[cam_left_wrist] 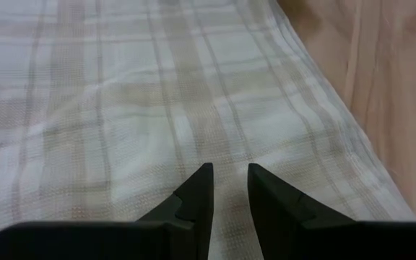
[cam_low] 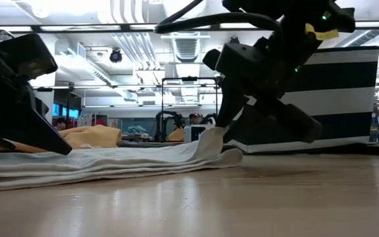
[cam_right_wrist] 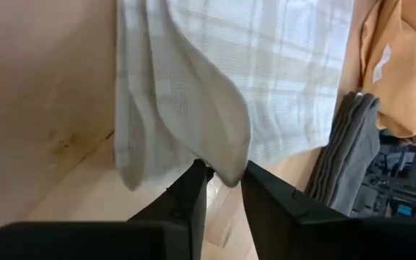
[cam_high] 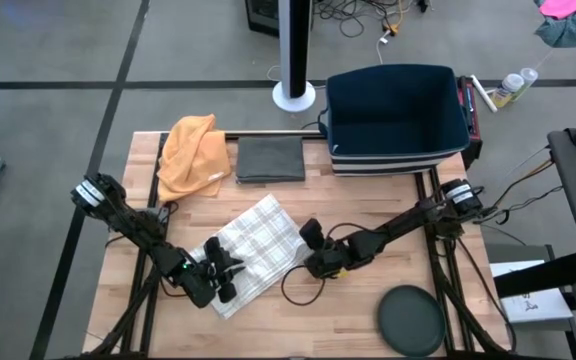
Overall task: Fold kitchen towel into neat rectangle
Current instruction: Fold the white patterned towel
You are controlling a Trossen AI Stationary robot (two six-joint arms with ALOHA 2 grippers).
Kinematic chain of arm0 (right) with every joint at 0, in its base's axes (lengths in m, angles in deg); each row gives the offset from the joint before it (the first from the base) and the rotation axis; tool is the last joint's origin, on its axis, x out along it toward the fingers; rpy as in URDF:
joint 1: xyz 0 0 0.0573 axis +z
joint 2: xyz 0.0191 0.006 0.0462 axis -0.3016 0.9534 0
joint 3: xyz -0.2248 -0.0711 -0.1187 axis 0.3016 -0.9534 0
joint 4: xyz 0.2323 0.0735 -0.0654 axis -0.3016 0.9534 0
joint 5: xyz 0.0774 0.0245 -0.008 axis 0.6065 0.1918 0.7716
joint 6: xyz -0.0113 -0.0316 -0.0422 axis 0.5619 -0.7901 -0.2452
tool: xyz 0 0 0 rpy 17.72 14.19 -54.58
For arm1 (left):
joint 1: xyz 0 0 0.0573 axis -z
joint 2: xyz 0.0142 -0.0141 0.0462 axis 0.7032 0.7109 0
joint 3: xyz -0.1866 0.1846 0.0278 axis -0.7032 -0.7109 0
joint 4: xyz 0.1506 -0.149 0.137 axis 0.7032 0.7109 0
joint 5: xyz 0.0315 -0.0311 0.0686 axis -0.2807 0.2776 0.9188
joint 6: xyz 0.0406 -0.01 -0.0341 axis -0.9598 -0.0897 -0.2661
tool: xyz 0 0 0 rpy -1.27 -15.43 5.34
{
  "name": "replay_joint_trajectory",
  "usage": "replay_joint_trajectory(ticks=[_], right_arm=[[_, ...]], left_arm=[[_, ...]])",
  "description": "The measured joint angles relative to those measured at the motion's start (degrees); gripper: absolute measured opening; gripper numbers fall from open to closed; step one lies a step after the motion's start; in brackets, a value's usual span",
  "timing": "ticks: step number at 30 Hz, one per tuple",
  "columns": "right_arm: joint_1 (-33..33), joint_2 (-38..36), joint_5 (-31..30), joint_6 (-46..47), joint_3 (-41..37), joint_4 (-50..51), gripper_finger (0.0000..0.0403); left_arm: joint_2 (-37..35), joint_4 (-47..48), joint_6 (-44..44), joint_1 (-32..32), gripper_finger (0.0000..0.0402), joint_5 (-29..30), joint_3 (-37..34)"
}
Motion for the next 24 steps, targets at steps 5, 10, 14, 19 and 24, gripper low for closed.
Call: replay_joint_trajectory(ticks=[5,10,14,19,24], right_arm=[[0.5,0.0,0.0,-0.8,-0.1,1.4,0.0073],[0.5,0.0,0.3,0.1,-0.1,1.4,0.0065],[0.5,0.0,0.5,1.9,-0.1,1.4,0.0038],[0.5,-0.3,1.0,4.9,1.1,3.3,0.0006],[-0.3,-3.1,7.4,10.3,7.1,8.7,0.0003]], left_arm=[[0.0,-0.3,0.0,0.0,0.0077,0.0,0.0],[0.0,-0.2,0.0,0.0,0.0077,0.0,0.0],[0.0,-0.2,0.0,0.0,0.0077,0.0,0.0],[-0.4,0.6,-1.0,0.0,0.0077,-0.1,0.7],[-4.3,4.9,-4.9,0.0,0.0077,-0.1,3.0]])
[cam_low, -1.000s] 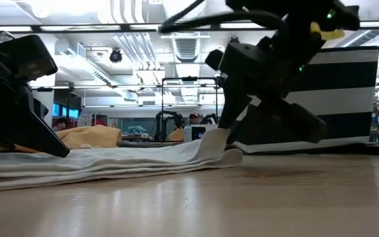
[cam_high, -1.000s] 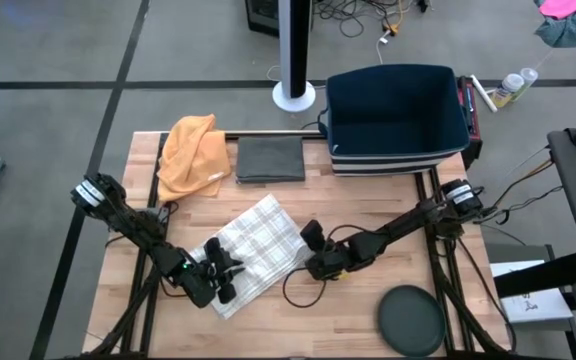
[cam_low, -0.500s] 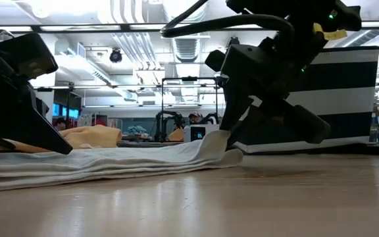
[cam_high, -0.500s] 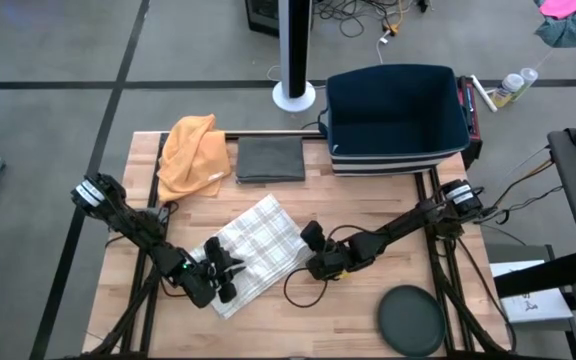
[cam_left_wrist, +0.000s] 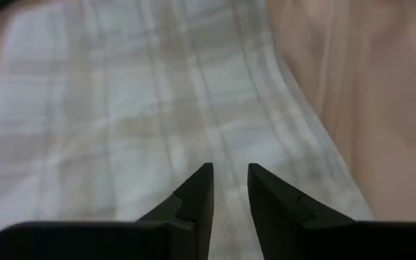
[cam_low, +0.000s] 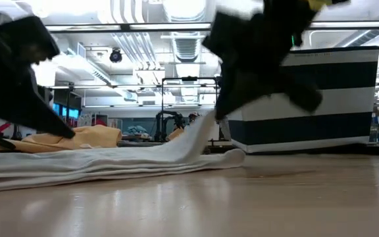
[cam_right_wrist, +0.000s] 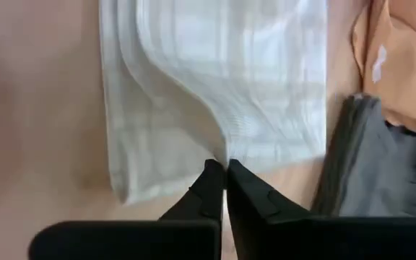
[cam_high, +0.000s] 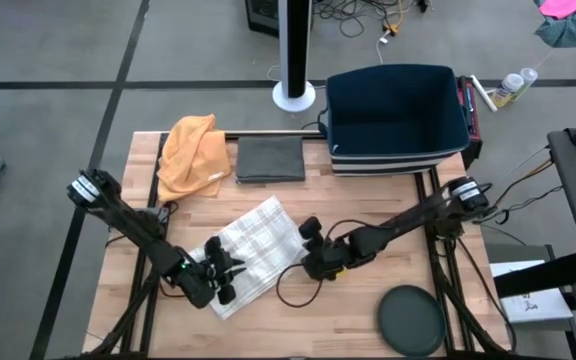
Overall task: Fold kitchen towel into neat rectangle
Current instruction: Fold the white patterned towel
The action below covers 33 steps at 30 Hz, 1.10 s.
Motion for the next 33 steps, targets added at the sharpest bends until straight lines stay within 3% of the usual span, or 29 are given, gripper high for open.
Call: replay_joint_trajectory(ticks=[5,10,21,30,33], right_arm=[[-1.2,-1.1,5.5,5.9,3.8,8.1,0.0003],[-1.2,0.5,21.0,15.3,2.6,7.3,0.0001],[-1.8,7.7,26.5,19.9,2.6,4.9,0.0],[-4.6,0.7,25.9,23.4,8.3,7.1,0.0],[-3.4,0.3,28.3,26.1,8.2,7.3,0.0]], left_arm=[[-6.0,7.6,-1.8,0.0,0.0077,0.1,1.8],[-9.0,8.4,-1.0,0.0,0.0077,1.4,0.1],[-4.8,4.0,0.8,0.0,0.0077,0.1,-0.5],[-8.9,5.7,-3.0,0.6,0.0077,-0.3,1.2],[-10.8,5.6,-4.2,1.4,0.0077,-0.5,1.7]])
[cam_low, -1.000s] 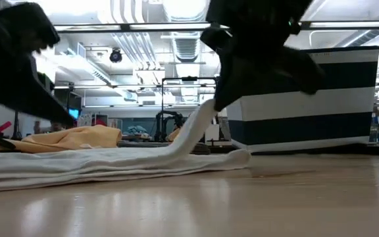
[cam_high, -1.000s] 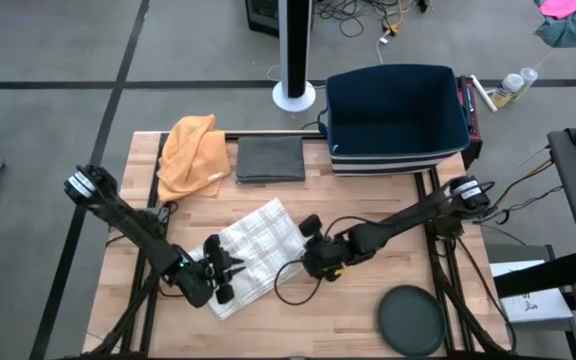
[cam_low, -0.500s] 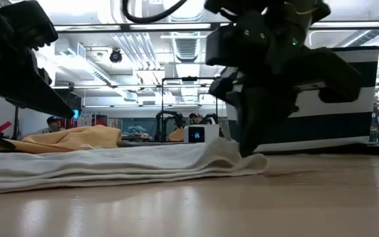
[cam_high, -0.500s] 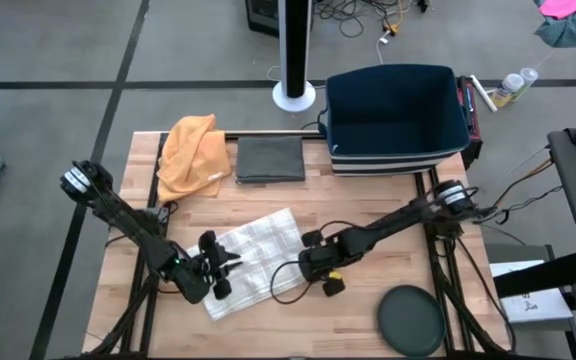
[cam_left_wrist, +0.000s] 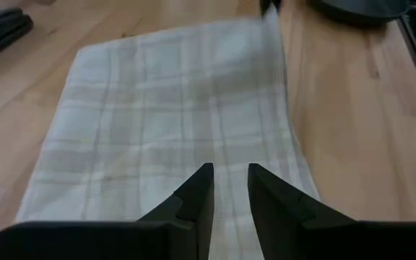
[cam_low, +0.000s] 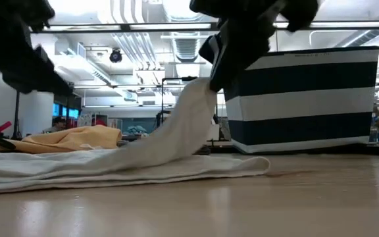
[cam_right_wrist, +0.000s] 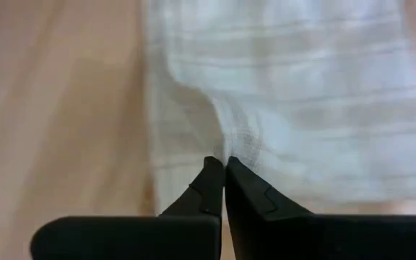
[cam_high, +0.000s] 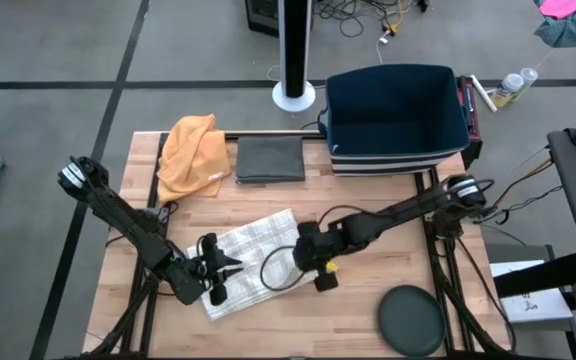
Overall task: Fold kitchen towel into neat rectangle
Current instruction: Fold the white patterned towel
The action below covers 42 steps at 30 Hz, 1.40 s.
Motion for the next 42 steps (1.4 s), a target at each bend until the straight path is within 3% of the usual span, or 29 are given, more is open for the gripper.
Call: replay_joint_trajectory(ticks=[4,10,14,18,22,27,30,34,39,42], right_arm=[[1.2,2.3,6.2,4.7,-2.0,-0.7,0.0],[1.8,7.0,4.9,7.8,-3.7,-0.3,0.0],[1.7,8.9,8.2,9.0,-3.4,-2.6,0.0],[1.5,9.2,8.3,9.0,-3.1,-3.1,0.0],[0.8,9.1,6.7,10.7,-3.1,-3.8,0.0],[0.6,8.7,0.8,13.6,-3.0,-4.0,0.0],[0.5,8.7,-0.7,14.9,-3.1,-3.8,0.0],[-1.0,8.4,-4.0,17.1,-3.0,-3.0,0.0],[-1.9,6.8,-3.6,17.6,-1.8,-1.8,0.0],[-1.3,5.6,-3.3,17.6,-1.1,-1.6,0.0]], left_arm=[[-0.7,-0.2,-0.5,0.1,0.0077,0.0,-0.7],[1.5,-0.4,1.1,0.1,0.0077,0.0,-1.2],[3.6,-3.3,2.1,0.1,0.0077,0.9,-1.3],[6.3,-11.6,-1.6,0.2,0.0077,1.5,-1.2],[11.0,-29.6,-9.7,0.4,0.0077,1.6,-0.8],[20.8,-48.2,-14.4,0.5,0.0077,0.0,-0.7],[27.5,-52.3,-16.0,0.5,0.0077,-1.9,2.6],[35.1,-47.3,-18.2,-0.5,0.0077,-3.3,11.6],[39.4,-20.2,-0.5,-2.9,0.0077,-2.5,19.5],[40.2,-10.5,4.6,-2.9,0.0077,-2.1,22.3]])
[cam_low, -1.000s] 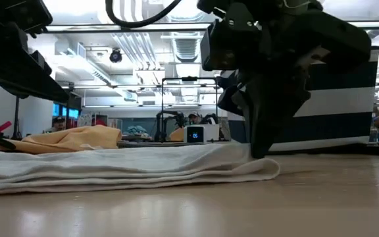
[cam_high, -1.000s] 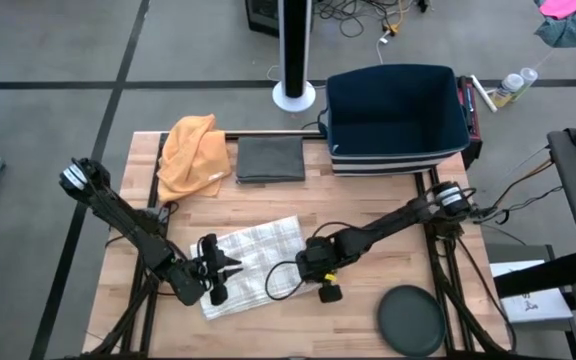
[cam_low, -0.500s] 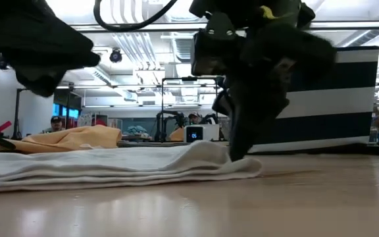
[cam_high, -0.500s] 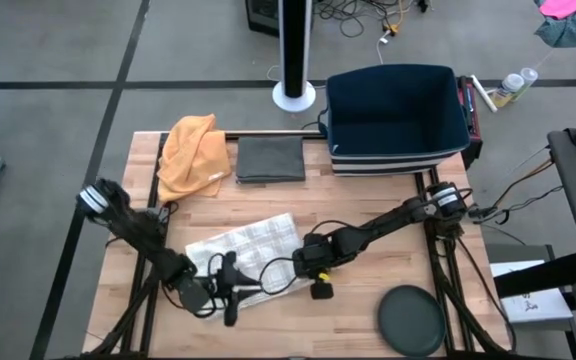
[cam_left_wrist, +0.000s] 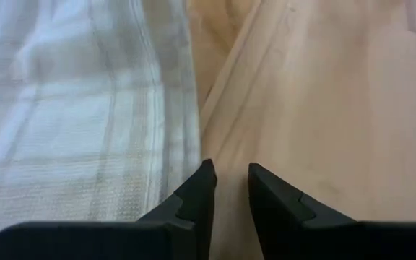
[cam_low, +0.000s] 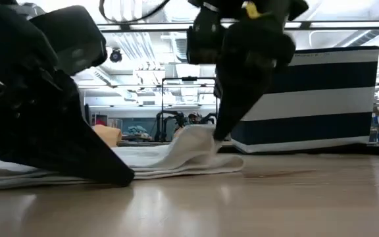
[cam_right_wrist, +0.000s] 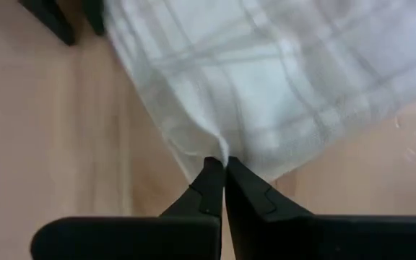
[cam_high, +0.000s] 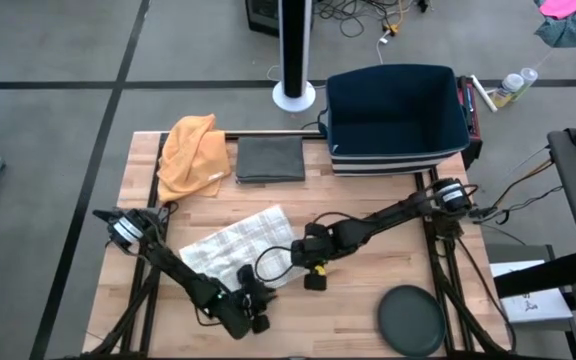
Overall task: Fold kitchen towel into neat rectangle
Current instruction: Fold the white patterned towel
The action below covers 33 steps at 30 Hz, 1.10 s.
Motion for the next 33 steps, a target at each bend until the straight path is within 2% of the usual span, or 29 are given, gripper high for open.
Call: replay_joint_trajectory(ticks=[7,12,33], right_arm=[[2.8,-0.7,0.0,3.2,-0.2,0.1,0.0],[4.5,1.5,0.0,4.9,-0.6,-0.1,0.0],[4.5,6.2,-0.6,3.0,-1.2,-1.1,0.0]], left_arm=[[0.0,2.6,2.0,-0.1,0.0077,1.7,0.2],[0.0,2.8,2.0,-0.3,0.0077,1.7,0.2],[-1.6,3.1,1.9,-0.7,0.0077,0.1,-0.2]])
